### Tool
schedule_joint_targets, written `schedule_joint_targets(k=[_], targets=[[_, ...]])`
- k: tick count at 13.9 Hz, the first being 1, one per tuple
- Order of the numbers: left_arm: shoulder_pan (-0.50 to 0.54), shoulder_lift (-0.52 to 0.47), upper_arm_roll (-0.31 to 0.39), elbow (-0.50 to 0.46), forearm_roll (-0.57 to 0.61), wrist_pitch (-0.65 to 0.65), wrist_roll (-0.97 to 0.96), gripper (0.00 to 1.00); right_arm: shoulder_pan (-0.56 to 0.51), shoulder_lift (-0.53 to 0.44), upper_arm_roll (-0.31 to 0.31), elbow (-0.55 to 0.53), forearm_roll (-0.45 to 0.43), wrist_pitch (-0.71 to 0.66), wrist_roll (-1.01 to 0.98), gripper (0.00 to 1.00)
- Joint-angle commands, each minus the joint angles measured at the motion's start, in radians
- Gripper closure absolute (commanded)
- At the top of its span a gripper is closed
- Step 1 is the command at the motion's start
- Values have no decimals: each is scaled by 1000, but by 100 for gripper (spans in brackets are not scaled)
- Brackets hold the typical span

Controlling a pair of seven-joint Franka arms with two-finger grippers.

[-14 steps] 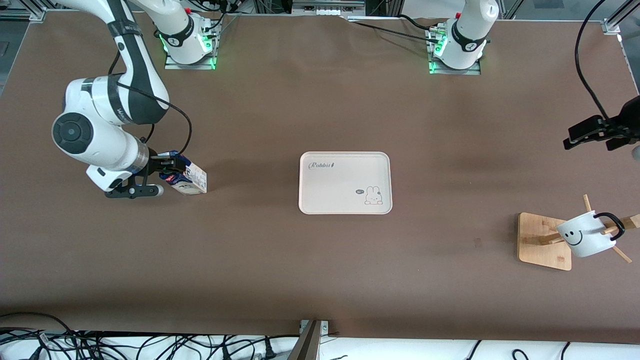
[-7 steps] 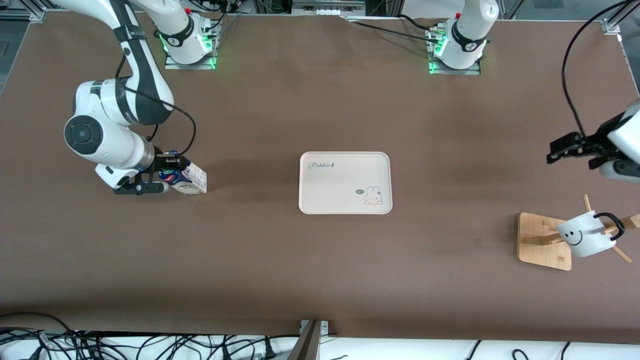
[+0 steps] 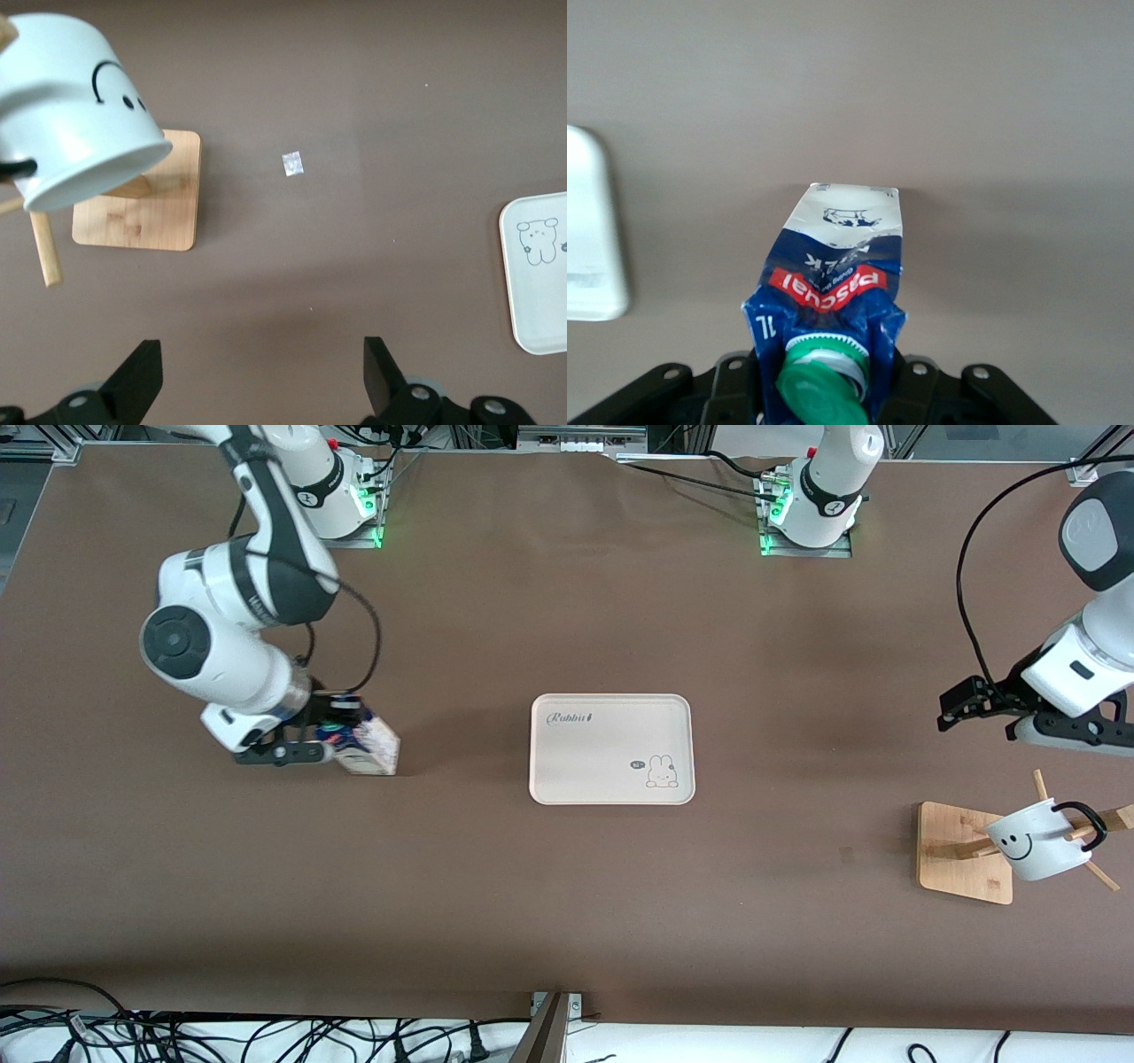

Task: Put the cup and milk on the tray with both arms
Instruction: 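Carry the milk carton onto the tray while the left gripper approaches the mug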

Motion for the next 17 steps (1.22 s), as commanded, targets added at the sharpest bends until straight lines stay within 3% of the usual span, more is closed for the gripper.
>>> schedule_joint_targets(k=[1, 4, 6, 11, 16, 17], targets=[[3, -94, -1, -110, -13, 32, 26, 0, 70, 115, 76, 192, 54, -37, 181, 58], [1, -142, -1, -179, -24, 142, 32, 0, 231, 259, 86, 378, 53, -26, 359, 58], [3, -138, 1, -197, -22, 220, 26, 0, 302, 321, 84, 440, 44, -21, 427, 58], [0, -125, 1, -260, -47, 522, 24, 0, 357, 369, 75, 440, 4, 43, 463, 58], [-9, -110, -4, -304, -148, 648, 24, 0, 360, 396, 75, 437, -18, 71, 464, 57], [-9, -107, -4, -329, -148, 712, 24, 0, 359, 399, 75, 437, -18, 77, 464, 43]])
